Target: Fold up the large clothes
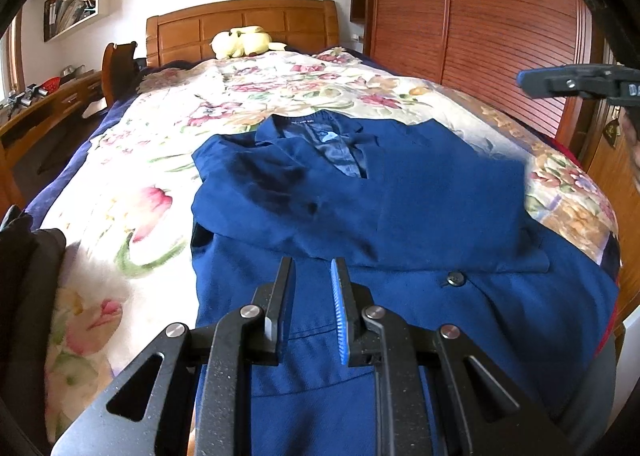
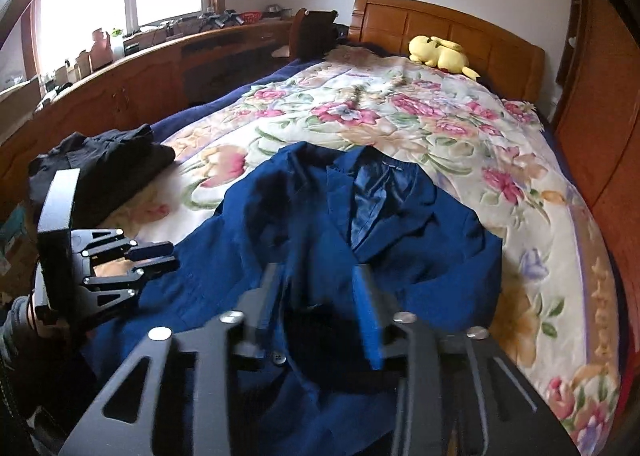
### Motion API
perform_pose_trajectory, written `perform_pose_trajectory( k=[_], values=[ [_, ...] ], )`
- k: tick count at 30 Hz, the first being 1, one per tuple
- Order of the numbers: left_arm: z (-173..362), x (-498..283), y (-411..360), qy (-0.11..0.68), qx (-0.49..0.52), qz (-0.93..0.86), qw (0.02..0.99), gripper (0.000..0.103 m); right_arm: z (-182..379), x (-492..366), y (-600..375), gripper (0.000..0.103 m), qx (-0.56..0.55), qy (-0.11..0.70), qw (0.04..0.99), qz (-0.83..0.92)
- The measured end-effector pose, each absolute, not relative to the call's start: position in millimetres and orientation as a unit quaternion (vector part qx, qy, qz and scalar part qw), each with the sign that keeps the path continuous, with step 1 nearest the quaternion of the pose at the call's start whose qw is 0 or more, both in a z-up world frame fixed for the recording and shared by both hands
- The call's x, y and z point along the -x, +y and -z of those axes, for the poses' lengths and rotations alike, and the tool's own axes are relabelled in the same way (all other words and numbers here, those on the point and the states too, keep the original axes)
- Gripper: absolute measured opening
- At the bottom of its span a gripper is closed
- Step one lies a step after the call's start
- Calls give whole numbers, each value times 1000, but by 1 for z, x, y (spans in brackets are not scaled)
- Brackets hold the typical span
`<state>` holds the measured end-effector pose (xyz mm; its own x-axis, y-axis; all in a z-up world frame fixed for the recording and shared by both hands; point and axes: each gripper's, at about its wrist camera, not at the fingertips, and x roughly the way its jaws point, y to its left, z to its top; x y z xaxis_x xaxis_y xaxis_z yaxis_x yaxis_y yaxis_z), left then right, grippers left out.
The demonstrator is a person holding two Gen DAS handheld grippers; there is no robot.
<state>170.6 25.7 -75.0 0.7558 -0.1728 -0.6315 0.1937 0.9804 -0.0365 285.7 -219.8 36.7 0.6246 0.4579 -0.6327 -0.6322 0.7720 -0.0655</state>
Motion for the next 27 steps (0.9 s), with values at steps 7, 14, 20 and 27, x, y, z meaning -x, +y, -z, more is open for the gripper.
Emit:
perform_pose_trajectory(
  k=[7,14,20,27],
  values=[
    [77,-178,19,340,-7,117,933,19,12,-290,-226,53,162,322,896,-260],
    [84,-182,1,350,-20,134,927,19,96,-305,-252,53,146,381,889,-209],
    [90,-188,-13,358,-26,143,922,19,133,-318,-266,53,130,401,889,-176],
    [100,-199,-23,373,-35,139,917,19,157,-331,-268,58,94,394,896,-180]
  ],
)
